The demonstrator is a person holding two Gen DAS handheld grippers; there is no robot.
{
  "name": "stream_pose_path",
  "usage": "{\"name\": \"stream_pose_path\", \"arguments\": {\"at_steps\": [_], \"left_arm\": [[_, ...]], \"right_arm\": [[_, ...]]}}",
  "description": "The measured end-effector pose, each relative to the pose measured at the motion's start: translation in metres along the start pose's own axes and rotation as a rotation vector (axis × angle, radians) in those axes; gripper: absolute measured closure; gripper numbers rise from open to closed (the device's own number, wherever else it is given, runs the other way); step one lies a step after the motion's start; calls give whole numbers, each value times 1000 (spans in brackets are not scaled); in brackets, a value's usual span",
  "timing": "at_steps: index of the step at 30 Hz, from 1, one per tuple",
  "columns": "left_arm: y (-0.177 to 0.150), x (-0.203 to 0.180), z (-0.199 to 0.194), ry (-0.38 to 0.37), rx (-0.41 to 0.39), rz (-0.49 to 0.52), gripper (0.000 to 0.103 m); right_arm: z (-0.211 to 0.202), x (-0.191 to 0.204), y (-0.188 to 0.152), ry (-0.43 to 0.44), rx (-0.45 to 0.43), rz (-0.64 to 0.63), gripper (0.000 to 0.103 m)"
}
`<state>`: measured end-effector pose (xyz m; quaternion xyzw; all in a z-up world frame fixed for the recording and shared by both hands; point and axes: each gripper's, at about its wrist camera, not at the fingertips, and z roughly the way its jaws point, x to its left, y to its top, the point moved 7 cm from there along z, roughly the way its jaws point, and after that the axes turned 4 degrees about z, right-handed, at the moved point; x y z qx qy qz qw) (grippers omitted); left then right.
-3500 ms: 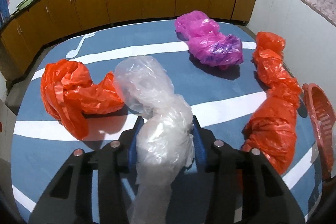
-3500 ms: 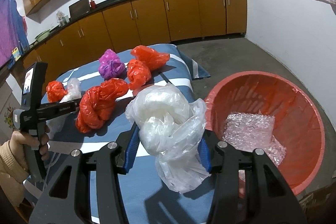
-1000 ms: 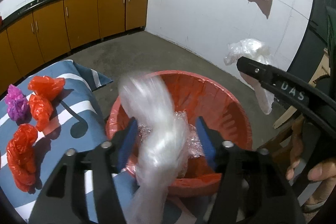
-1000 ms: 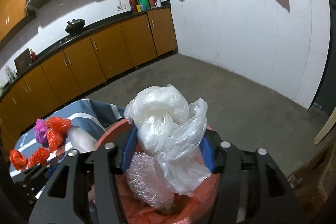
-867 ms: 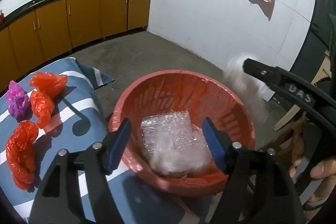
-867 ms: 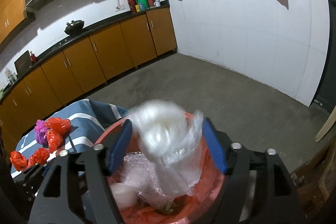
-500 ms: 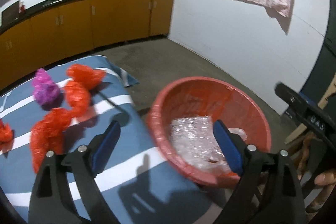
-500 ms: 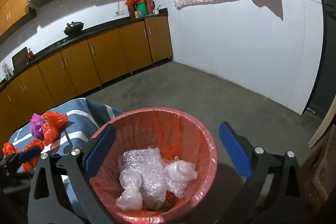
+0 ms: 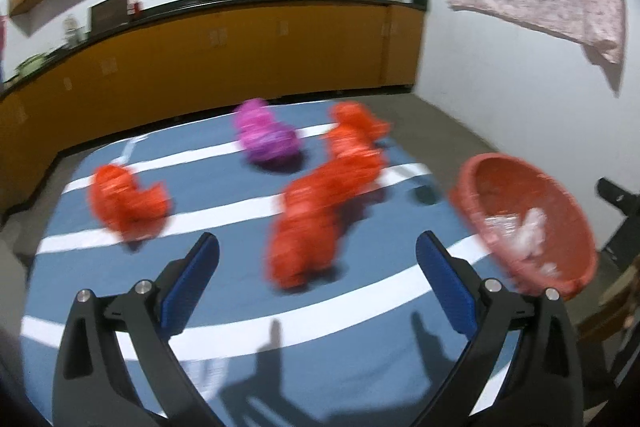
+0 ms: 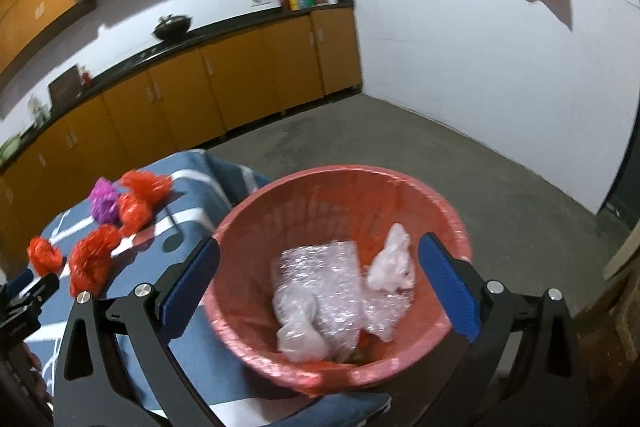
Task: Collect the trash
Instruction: 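Move both tools back over the mat toward the red bags, then grasp the long red bag with the right tool while the left tool grasps another red bag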
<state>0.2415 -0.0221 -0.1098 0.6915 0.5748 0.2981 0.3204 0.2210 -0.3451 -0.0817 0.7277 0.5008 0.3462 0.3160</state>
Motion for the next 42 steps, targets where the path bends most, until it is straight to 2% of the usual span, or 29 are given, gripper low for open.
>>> {"name": "stream_pose_path", "arguments": {"at_steps": [6, 11, 19, 26, 32, 37, 42], "left_arm": [[-28, 77, -8, 160, 29, -87, 6], [-40, 129, -22, 285, 10, -137, 6], [-52, 180, -35, 371, 16, -194, 6], [-64, 219, -41, 409, 24, -267, 6], [-70, 236, -39, 407, 31, -307, 6], [-71, 240, -33, 372, 36, -335, 6], [-64, 234, -23, 344, 40, -330, 6]], "right_arm": [[2, 61, -10, 54, 8, -117, 4], [4, 113, -21, 120, 23, -175, 4], [18, 213, -41, 224, 59, -271, 4], [52, 258, -58, 210, 144, -239, 5], [78, 272, -69, 117, 180, -262, 9], [90, 278, -79, 109, 221, -263, 22], [92, 282, -88, 141, 259, -295, 48]]}}
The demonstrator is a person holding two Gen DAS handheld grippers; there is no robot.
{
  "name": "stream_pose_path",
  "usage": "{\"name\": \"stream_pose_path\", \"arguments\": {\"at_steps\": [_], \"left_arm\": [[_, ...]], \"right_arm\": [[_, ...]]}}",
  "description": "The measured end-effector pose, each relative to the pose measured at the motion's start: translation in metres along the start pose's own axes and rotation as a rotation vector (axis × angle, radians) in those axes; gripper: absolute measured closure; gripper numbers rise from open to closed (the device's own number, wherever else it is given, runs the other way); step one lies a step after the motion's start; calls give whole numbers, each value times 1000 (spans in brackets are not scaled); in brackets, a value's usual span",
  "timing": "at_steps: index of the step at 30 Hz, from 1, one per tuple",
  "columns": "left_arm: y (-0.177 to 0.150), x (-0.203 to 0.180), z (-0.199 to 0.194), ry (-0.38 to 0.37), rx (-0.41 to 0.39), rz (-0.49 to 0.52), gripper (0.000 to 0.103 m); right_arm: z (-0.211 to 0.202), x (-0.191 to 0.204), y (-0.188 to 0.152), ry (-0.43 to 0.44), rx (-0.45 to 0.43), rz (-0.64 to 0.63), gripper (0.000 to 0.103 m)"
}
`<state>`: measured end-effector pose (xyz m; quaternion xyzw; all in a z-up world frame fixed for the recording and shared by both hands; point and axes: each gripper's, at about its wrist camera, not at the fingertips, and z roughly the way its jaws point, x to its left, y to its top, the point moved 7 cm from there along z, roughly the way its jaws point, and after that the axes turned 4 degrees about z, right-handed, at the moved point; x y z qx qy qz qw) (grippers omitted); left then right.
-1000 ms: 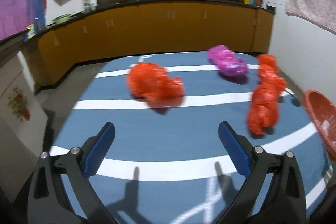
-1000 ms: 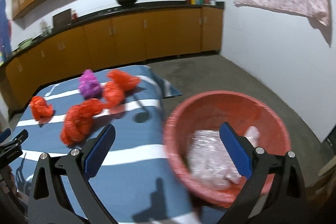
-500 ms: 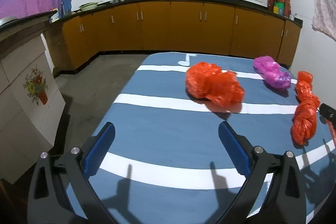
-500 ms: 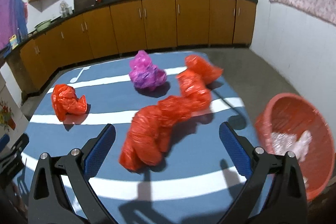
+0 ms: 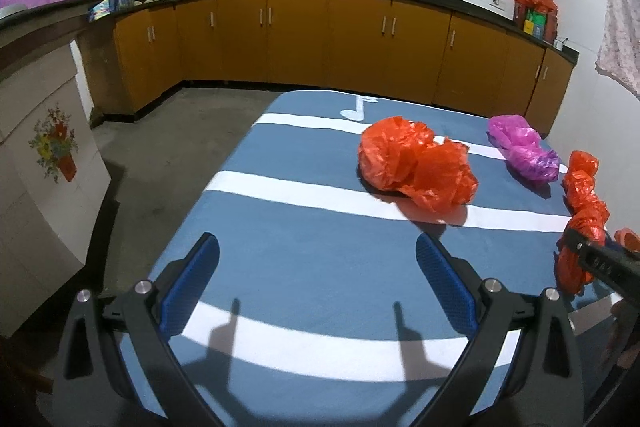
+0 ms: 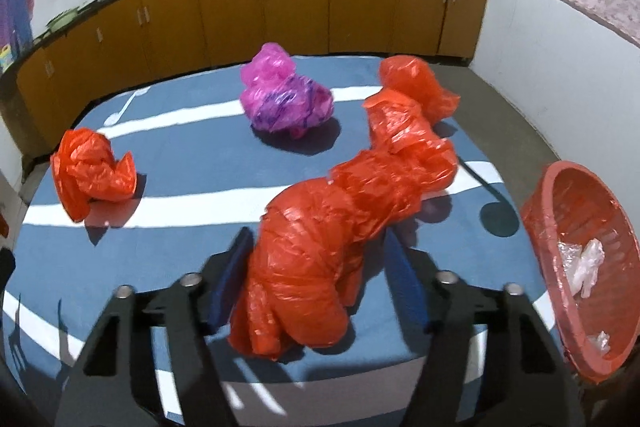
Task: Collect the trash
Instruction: 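Grasp the long red bag with the right tool while the left tool grasps another red bag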
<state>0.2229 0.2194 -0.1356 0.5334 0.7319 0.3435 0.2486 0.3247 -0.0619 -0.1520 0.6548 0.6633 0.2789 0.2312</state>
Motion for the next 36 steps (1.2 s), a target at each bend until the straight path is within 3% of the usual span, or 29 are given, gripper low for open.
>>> {"name": "stream_pose_path", "arguments": {"at_steps": [9, 14, 19, 26, 31, 36], "left_arm": [[27, -42, 13, -51, -38, 51, 5], [58, -64, 36, -63, -29, 52, 5], [77, -74, 76, -32, 50, 68, 5], [74, -79, 114, -10, 149, 73, 6], [61, -78, 126, -61, 201, 29, 25], [60, -79, 124, -88, 187, 31, 39]], "right_arm": [[-21, -11, -7, 48, -25, -9, 54], [-32, -23, -12, 59, -34, 8, 55], [-40, -28, -16, 67, -43, 4, 55], [-42, -32, -14, 72, -49, 3, 55], [-44, -35, -14, 75, -52, 8, 55], [-46, -38, -14, 68, -58, 11, 55]]}}
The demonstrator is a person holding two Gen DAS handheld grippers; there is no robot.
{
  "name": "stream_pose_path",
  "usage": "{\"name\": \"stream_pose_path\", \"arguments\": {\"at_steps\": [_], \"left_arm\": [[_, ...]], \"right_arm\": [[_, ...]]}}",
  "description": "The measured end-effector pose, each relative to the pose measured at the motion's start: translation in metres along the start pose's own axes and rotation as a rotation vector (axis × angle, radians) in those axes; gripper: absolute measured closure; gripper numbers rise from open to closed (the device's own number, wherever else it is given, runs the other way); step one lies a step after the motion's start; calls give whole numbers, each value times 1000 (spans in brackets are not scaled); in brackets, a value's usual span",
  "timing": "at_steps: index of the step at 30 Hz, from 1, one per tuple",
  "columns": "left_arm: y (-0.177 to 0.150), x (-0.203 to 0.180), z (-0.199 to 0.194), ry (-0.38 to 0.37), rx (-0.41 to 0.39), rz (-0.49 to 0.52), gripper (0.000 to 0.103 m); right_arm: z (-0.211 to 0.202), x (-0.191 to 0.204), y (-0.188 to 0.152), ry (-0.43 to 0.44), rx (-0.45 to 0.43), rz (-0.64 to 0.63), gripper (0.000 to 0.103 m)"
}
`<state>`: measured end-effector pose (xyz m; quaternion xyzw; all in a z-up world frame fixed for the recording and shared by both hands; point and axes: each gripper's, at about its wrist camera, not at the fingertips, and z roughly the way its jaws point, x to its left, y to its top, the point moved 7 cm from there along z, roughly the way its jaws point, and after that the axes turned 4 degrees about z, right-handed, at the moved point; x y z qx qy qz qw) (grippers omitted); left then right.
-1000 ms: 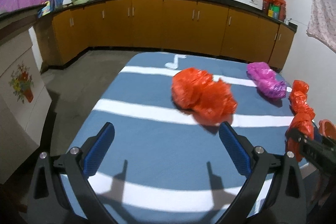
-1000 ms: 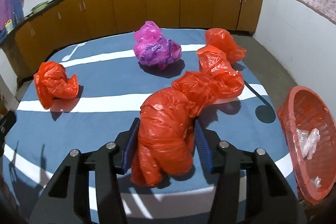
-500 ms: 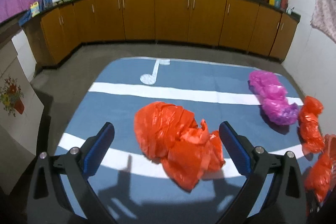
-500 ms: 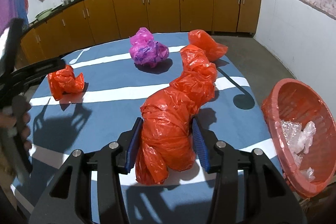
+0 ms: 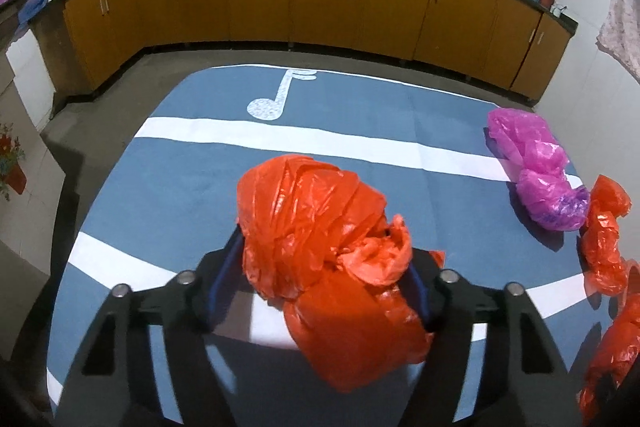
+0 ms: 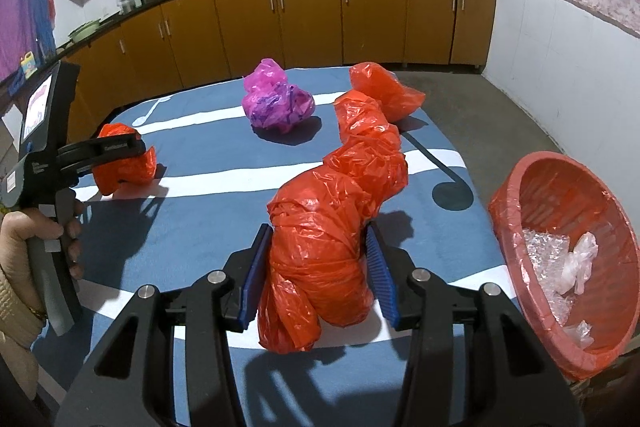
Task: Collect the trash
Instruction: 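Grasp the long red bag with the right tool while the left tool grasps another red bag, then carry both red bags over the red basket and open both tools to drop them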
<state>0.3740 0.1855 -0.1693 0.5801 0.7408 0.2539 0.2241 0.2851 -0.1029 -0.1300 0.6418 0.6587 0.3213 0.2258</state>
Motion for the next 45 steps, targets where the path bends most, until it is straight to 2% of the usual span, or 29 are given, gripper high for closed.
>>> {"name": "stream_pose_path", "arguments": {"at_steps": [2, 7, 11, 19, 33, 45], "left_arm": [[-1, -1, -3, -11, -11, 6, 44], [-5, -5, -20, -19, -49, 20, 48], [-7, -12, -42, -15, -95, 58, 49], [-15, -36, -94, -77, -163, 118, 49], [-34, -110, -177, -204, -263, 263, 49], [-54, -170, -208, -279, -282, 354, 49]], "right_arm": [[-2, -1, 1, -2, -4, 4, 55], [-11, -4, 3, -3, -24, 10, 55], [-19, -8, 6, -10, -42, 14, 55], [-45, -26, 12, -52, -100, 18, 55], [-92, -87, 23, -187, -202, 36, 55], [-112, -132, 21, -278, -230, 60, 55]]}}
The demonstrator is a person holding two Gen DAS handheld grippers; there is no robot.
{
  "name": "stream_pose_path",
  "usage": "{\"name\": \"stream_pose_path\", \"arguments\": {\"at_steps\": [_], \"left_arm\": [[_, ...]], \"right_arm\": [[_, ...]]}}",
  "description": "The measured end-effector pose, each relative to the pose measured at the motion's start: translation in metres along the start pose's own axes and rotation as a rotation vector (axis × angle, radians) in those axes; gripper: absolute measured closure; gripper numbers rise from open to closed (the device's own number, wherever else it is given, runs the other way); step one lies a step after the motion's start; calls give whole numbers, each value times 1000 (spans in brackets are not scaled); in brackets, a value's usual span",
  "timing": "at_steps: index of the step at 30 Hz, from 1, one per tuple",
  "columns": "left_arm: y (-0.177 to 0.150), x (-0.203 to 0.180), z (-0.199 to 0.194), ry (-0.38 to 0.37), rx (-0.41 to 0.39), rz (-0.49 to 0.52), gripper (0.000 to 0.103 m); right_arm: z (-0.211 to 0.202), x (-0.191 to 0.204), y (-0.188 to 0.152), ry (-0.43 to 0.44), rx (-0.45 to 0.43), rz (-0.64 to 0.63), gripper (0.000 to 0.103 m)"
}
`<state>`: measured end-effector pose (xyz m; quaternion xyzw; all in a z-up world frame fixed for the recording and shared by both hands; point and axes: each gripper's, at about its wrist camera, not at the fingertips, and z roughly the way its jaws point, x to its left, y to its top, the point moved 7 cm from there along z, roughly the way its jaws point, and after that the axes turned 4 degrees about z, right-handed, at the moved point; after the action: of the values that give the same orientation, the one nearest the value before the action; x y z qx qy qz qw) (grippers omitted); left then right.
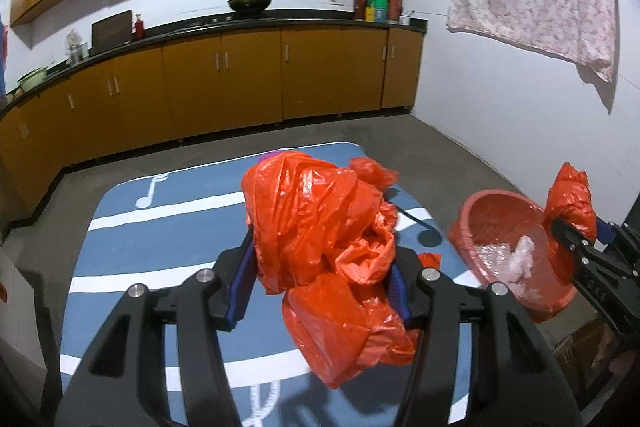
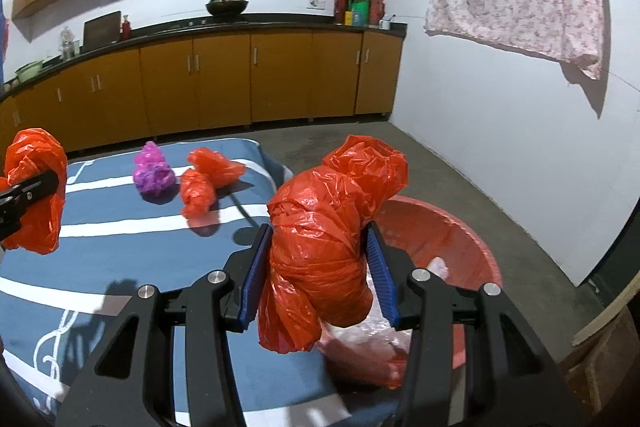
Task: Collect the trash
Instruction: 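Carry both red bags over the red basket and open both tools to drop them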
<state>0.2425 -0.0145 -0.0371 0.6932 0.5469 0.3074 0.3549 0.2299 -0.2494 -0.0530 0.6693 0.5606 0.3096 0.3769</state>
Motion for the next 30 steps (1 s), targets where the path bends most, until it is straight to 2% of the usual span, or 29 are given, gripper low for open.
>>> {"name": "stream_pose_path", "arguments": {"at_steps": [16, 30], "left_arm": [[2, -78, 7, -96, 3, 93, 49], [-1, -113, 25, -172, 44, 114, 49]], "right_arm": [[-1, -44, 0, -74, -10, 18, 55], [8, -71, -2, -100, 9, 47, 55]]}}
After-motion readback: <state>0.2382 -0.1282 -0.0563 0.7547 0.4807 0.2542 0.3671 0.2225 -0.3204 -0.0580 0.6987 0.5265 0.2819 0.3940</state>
